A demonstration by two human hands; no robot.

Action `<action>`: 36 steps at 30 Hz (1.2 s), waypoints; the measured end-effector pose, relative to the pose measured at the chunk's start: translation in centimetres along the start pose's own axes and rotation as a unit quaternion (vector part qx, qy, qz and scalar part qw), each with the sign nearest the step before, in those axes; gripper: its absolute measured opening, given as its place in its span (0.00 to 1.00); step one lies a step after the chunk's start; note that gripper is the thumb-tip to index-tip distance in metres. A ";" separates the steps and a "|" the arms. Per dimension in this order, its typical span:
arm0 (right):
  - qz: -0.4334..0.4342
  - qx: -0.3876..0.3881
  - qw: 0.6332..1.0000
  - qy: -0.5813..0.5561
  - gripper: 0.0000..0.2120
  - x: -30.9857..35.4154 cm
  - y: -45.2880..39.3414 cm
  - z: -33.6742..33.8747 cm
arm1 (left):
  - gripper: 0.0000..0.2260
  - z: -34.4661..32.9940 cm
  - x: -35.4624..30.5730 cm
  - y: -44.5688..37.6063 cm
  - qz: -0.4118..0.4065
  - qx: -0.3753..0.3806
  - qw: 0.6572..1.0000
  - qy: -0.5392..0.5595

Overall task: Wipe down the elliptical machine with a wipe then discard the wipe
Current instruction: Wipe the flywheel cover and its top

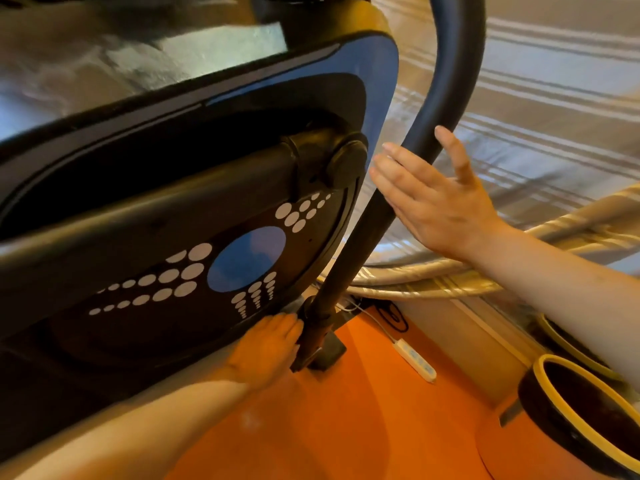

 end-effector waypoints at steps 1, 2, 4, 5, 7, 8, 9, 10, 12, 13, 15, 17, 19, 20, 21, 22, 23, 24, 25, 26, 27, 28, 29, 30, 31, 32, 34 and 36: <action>0.000 0.000 1.000 -0.010 0.17 -0.1 0.0 0.0 | 0.20 1.6 -0.5 -1.1 0.009 -0.045 0.998 0.039; -0.004 0.004 1.000 -0.015 0.17 -0.2 -0.1 0.0 | 0.20 3.4 -1.2 -2.3 0.015 -0.079 0.995 0.063; -0.013 0.016 1.000 -0.017 0.18 0.0 0.0 -0.1 | 0.23 6.2 -2.4 -4.3 0.037 -0.127 0.988 0.074; -0.017 0.025 0.999 -0.016 0.18 0.3 0.1 -0.1 | 0.25 7.3 -2.7 -5.1 0.051 -0.148 0.986 0.062; -0.021 0.051 0.998 -0.008 0.20 1.2 0.3 -0.3 | 0.28 9.0 -3.1 -6.5 0.069 -0.164 0.983 0.039; -0.018 0.062 0.998 0.001 0.21 1.6 0.4 -0.3 | 0.28 9.4 -3.3 -7.1 0.073 -0.170 0.982 0.029; -0.011 0.071 0.997 0.016 0.23 1.8 0.6 -0.4 | 0.28 9.9 -3.6 -7.6 0.073 -0.179 0.981 0.020; -0.001 0.076 0.996 0.038 0.24 1.7 0.7 -0.5 | 0.29 10.3 -4.0 -8.1 0.070 -0.193 0.979 0.005; 0.017 0.074 0.994 0.078 0.25 0.8 0.8 -0.5 | 0.31 10.9 -4.4 -9.1 0.090 -0.202 0.975 -0.033; 0.016 0.065 0.994 0.089 0.26 -0.1 0.6 -0.3 | 0.33 11.2 -4.3 -9.6 0.107 -0.202 0.972 -0.049; -0.014 0.052 0.994 0.093 0.26 -2.4 0.2 -0.1 | 0.35 11.8 -4.2 -10.3 0.133 -0.201 0.967 -0.078; -0.047 0.052 0.993 0.092 0.26 -4.4 -0.4 0.0 | 0.38 12.1 -4.5 -10.6 0.135 -0.211 0.962 -0.107; -0.069 0.059 0.993 0.080 0.27 -4.7 -0.7 0.1 | 0.41 12.5 -5.0 -10.6 0.122 -0.218 0.959 -0.137; -0.076 0.061 0.993 0.070 0.28 -4.2 -0.6 0.1 | 0.43 12.8 -5.2 -10.5 0.114 -0.216 0.956 -0.160; -0.074 0.065 0.993 0.060 0.28 -3.3 -0.4 0.0 | 0.45 13.0 -5.3 -10.4 0.106 -0.212 0.955 -0.180; -0.062 0.072 0.994 0.051 0.28 -2.0 -0.2 -0.2 | 0.46 13.1 -5.3 -10.3 0.099 -0.209 0.954 -0.191; -0.042 0.080 0.995 0.044 0.28 -0.7 0.2 -0.5 | 0.47 13.1 -5.2 -10.2 0.091 -0.203 0.954 -0.200; -0.021 0.084 0.995 0.042 0.28 0.2 0.5 -0.8 | 0.47 13.1 -5.0 -10.1 0.081 -0.196 0.954 -0.212; -0.005 0.082 0.996 0.044 0.27 0.4 0.7 -1.0 | 0.48 12.9 -4.8 -10.1 0.069 -0.189 0.954 -0.223; 0.003 0.072 0.996 0.050 0.26 0.1 0.6 -0.9 | 0.48 12.9 -4.6 -10.0 0.060 -0.181 0.953 -0.233; 0.002 0.060 0.997 0.057 0.26 -0.6 0.3 -0.8 | 0.48 13.0 -4.5 -9.9 0.051 -0.174 0.953 -0.244; -0.009 0.046 0.997 0.063 0.25 -1.7 -0.1 -0.5 | 0.48 13.0 -4.4 -9.9 0.044 -0.169 0.952 -0.251; -0.031 0.035 0.997 0.066 0.24 -3.0 -0.6 -0.3 | 0.48 13.1 -4.3 -9.8 0.040 -0.168 0.952 -0.252; -0.056 0.031 0.996 0.064 0.24 -4.3 -0.9 -0.2 | 0.49 13.2 -4.2 -9.7 0.039 -0.166 0.953 -0.249; -0.079 0.032 0.995 0.055 0.24 -5.2 -1.1 -0.2 | 0.49 13.3 -4.2 -9.7 0.040 -0.165 0.954 -0.246; -0.097 0.037 0.994 0.044 0.24 -5.6 -1.3 -0.2 | 0.50 13.3 -4.1 -9.6 0.040 -0.165 0.955 -0.242; -0.104 0.051 0.993 0.024 0.25 -4.5 -1.2 -0.2 | 0.50 13.3 -4.2 -9.5 0.036 -0.159 0.957 -0.239; -0.057 0.078 0.995 0.015 0.26 -1.4 -0.5 -0.9 | 0.49 13.4 -4.4 -9.3 0.032 -0.156 0.956 -0.247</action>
Point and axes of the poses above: each hand's wrist, its own y-axis away from the middle knuckle, its own z-axis out of the back of the hand, x = y × z, the point moved 9 cm from there along -y, towards the middle knuckle, and after that the axes turned 3 degrees about -z, right-handed, at the moved point
